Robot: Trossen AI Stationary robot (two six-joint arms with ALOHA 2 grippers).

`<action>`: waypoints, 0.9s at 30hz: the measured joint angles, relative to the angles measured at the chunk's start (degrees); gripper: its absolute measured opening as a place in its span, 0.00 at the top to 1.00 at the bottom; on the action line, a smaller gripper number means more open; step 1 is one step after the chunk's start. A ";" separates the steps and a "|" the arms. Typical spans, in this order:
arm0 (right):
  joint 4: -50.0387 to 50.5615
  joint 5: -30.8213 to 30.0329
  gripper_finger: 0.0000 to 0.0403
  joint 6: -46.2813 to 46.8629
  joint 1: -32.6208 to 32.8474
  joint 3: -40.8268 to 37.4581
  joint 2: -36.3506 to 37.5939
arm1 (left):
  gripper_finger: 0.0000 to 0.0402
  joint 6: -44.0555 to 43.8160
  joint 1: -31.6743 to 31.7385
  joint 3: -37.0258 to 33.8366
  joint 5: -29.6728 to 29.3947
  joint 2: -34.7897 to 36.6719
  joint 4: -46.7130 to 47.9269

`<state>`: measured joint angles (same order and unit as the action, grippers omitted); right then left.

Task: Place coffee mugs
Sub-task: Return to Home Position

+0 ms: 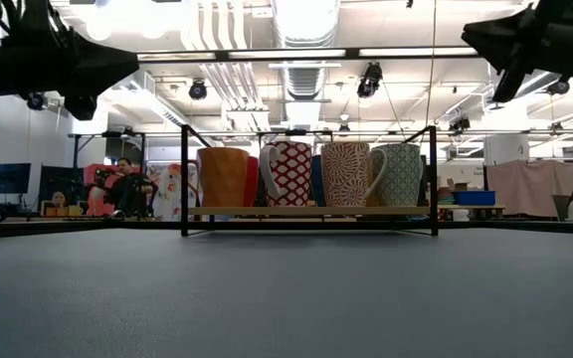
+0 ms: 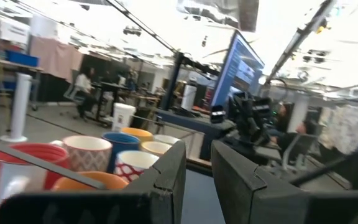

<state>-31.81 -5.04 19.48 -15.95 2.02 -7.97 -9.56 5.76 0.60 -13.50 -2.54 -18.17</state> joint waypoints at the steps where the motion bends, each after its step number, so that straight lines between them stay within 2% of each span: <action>1: 0.04 -0.02 0.89 -0.02 -0.64 0.00 0.49 | 0.85 0.00 0.73 0.00 -0.02 0.16 0.00; 11: -0.44 -0.04 0.89 -0.02 -5.48 0.06 7.87 | 0.85 0.00 6.10 -0.03 0.00 1.26 0.00; 27: 0.40 -1.01 0.89 0.00 -7.34 -0.02 7.42 | 0.85 0.00 7.10 -0.05 0.00 -2.97 0.03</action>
<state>-31.41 -6.04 19.48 -23.29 2.00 -0.56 -9.56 12.86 0.56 -13.50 -5.51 -18.14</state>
